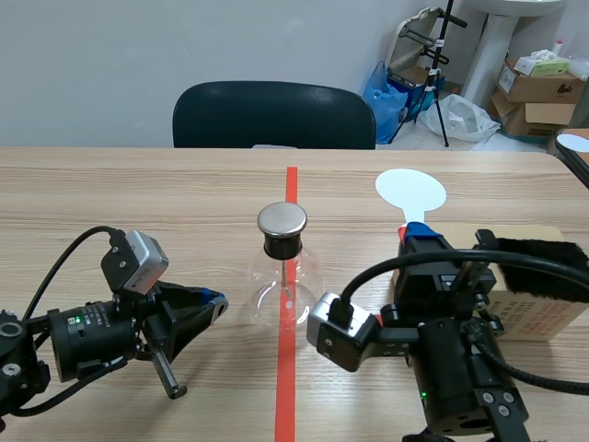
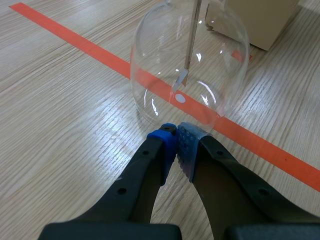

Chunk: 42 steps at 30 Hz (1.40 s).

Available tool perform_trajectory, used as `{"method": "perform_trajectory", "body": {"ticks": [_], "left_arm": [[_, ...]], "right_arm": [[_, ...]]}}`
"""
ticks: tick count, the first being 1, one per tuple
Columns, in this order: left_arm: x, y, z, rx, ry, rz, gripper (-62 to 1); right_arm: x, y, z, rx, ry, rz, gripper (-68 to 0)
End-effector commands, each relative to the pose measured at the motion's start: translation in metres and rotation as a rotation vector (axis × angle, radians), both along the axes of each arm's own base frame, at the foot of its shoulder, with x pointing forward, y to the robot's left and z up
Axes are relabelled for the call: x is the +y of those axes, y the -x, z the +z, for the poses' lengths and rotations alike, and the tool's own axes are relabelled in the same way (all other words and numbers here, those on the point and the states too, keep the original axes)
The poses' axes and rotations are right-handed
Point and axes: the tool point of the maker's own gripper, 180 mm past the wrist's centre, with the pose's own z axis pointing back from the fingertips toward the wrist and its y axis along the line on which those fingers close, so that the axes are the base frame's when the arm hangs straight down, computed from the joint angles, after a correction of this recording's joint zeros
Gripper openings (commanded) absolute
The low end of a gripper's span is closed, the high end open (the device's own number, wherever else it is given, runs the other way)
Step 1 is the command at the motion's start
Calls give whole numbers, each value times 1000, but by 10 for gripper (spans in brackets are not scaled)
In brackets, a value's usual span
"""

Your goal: Do the electroscope experiment

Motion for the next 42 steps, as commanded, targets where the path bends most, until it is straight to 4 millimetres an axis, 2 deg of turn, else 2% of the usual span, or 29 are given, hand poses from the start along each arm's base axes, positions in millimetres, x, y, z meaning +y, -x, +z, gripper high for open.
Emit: {"method": "perform_trajectory", "body": {"ticks": [1,42], "left_arm": [[-4,-4,12,-27,34,-2,-568],[-4,-4,12,-27,34,-2,-568]], "right_arm": [[-1,-6,12,-41,-13,-4,-667],[2,-5,13,-47,-3,22,-665]]}}
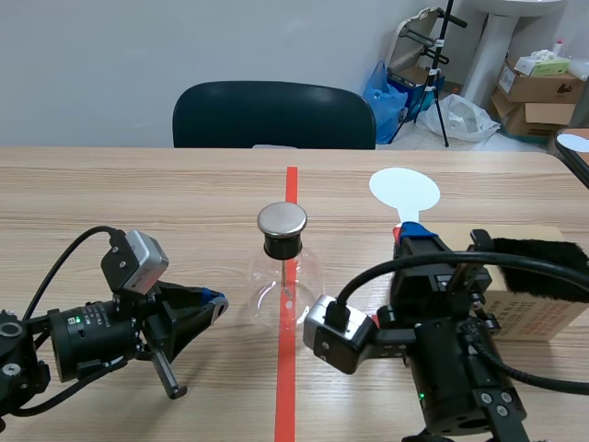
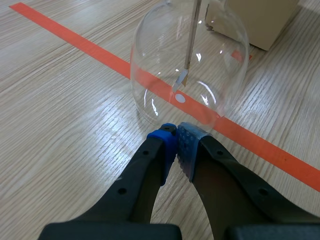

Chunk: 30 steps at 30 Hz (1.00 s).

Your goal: Do the electroscope experiment

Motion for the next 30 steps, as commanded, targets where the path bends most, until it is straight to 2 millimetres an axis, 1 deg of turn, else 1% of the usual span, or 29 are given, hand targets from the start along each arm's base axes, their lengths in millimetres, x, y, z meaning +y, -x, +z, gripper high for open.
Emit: {"method": "perform_trajectory", "body": {"ticks": [1,6,15,20,25,30], "left_arm": [[-4,-4,12,-27,34,-2,-568],[-4,-4,12,-27,34,-2,-568],[-4,-4,12,-27,34,-2,-568],[-4,-4,12,-27,34,-2,-568],[-4,-4,12,-27,33,-2,-568],[1,-2,13,-37,35,2,-568]], "right_arm": [[-4,-6,13,-44,-8,-7,-665],[-15,-4,19,-47,-13,-29,-665],[-37,9,29,-55,6,-47,-665],[-56,15,26,-45,31,-79,-665],[-73,22,35,-94,47,-86,-665],[-94,29,36,-99,52,-116,-665]]}}
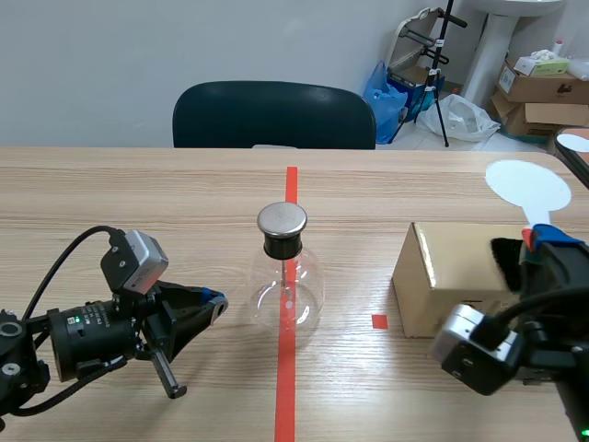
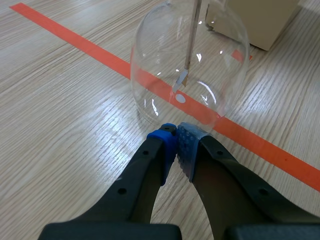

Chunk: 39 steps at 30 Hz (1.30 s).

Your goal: Do the electroscope experiment

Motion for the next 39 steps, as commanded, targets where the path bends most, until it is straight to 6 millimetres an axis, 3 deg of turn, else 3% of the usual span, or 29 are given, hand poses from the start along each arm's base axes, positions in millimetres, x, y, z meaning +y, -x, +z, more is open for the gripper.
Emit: {"method": "perform_trajectory", "body": {"ticks": [1,7,10,19,29,35,39], "left_arm": [[2,1,15,-44,46,1,-568],[18,31,36,-94,98,-12,-568],[30,50,43,-97,102,0,-568],[48,100,89,-102,170,-10,-568],[53,119,145,-234,196,-23,-568],[43,142,141,-240,157,-118,-568],[41,146,140,-246,147,-145,-568]], "right_arm": [[-5,0,15,-67,-5,-4,-665],[-26,6,20,-89,-1,-6,-665],[-34,11,13,-69,13,16,-665],[-57,15,-19,1,24,23,-665],[-64,11,-47,53,12,23,-665],[-64,17,-61,95,2,20,-665],[-66,22,-67,116,-1,13,-665]]}}
